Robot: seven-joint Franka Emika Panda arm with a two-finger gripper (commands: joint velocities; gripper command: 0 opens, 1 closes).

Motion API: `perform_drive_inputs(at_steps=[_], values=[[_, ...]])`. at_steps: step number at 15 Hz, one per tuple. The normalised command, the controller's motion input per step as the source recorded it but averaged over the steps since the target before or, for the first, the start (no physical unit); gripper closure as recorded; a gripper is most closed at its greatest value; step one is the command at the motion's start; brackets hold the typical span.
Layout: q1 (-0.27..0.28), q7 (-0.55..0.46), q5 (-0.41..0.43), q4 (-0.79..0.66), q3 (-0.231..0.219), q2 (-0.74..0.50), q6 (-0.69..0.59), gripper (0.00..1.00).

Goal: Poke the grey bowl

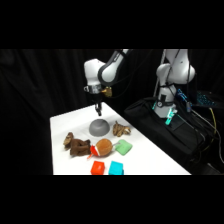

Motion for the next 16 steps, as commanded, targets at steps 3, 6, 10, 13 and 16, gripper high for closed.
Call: perform_drive_inputs(at_steps=[3,6,10,13,16], values=[[0.04,0.08,-0.178,-0.15,-0.082,-0.46,-0.26,0.99],[0.036,0.07,-0.144,-0.07,-0.058,-0.35,-0.2,0.65],[0.037,0.02,-0.101,-0.07,-0.038,-0.32,-0.16,0.19],[0.042,0.03,-0.123,-0.06,-0.031,-0.3,-0.13,0.0],[0.084,0.19,-0.199,-0.14,0.028,-0.45,-0.22,0.0]])
